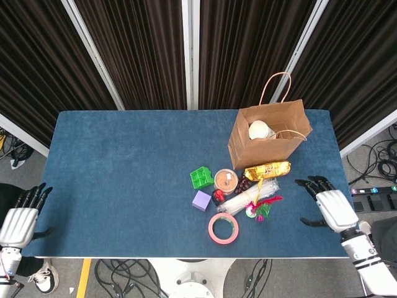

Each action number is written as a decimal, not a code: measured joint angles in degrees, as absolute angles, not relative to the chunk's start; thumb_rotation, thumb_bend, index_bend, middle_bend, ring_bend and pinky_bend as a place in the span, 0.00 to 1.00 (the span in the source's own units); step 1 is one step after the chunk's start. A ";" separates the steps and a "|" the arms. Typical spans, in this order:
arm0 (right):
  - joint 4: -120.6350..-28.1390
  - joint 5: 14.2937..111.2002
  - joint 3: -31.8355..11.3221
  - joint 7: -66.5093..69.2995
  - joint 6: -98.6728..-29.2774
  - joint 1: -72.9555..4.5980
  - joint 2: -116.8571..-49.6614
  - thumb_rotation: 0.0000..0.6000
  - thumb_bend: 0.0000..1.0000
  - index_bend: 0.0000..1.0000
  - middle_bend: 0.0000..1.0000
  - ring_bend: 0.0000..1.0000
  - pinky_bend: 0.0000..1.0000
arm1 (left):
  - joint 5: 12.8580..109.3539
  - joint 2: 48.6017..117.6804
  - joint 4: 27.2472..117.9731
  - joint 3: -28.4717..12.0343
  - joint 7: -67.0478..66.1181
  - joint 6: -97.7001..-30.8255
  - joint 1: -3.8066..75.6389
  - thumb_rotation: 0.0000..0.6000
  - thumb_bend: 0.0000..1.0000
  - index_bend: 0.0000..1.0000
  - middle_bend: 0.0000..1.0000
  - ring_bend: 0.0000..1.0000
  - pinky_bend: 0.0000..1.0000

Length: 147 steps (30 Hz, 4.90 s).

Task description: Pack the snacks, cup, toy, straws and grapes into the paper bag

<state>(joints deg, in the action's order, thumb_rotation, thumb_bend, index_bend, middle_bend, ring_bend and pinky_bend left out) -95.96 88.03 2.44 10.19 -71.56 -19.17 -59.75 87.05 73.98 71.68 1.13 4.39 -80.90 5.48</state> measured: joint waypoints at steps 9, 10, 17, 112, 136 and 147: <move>-80.69 90.41 2.53 24.89 -71.82 -18.28 -73.83 1.00 0.00 0.16 0.22 0.11 0.12 | 86.84 73.78 71.21 1.13 4.78 -81.08 5.21 1.00 0.05 0.07 0.04 0.00 0.11; -79.10 90.62 2.27 25.89 -71.83 -18.38 -75.52 1.00 0.00 0.16 0.22 0.11 0.12 | 86.81 73.77 71.09 1.15 4.86 -81.11 5.13 1.00 0.05 0.07 0.04 0.00 0.11; -76.20 90.75 0.80 28.13 -71.00 -19.61 -80.06 1.00 0.00 0.17 0.22 0.11 0.12 | 86.83 74.00 70.20 1.21 5.39 -80.99 5.10 1.00 0.05 0.07 0.04 0.00 0.11; -98.05 62.29 -34.54 -21.29 -70.16 -43.86 -69.37 1.00 0.44 0.74 0.60 0.51 0.68 | 85.92 73.11 71.08 0.49 8.85 -80.15 5.02 1.00 0.06 0.07 0.04 0.00 0.11; -90.08 47.50 -29.25 -17.71 -59.15 -45.95 -67.89 1.00 0.00 0.35 0.38 0.18 0.30 | 84.77 73.21 71.37 0.70 8.04 -78.40 5.17 1.00 0.06 0.07 0.04 0.00 0.11; -91.53 47.79 -29.10 -15.87 -60.78 -46.35 -66.92 1.00 0.00 0.26 0.31 0.10 0.18 | 85.03 73.37 71.03 0.75 8.43 -78.75 5.05 1.00 0.06 0.07 0.04 0.00 0.11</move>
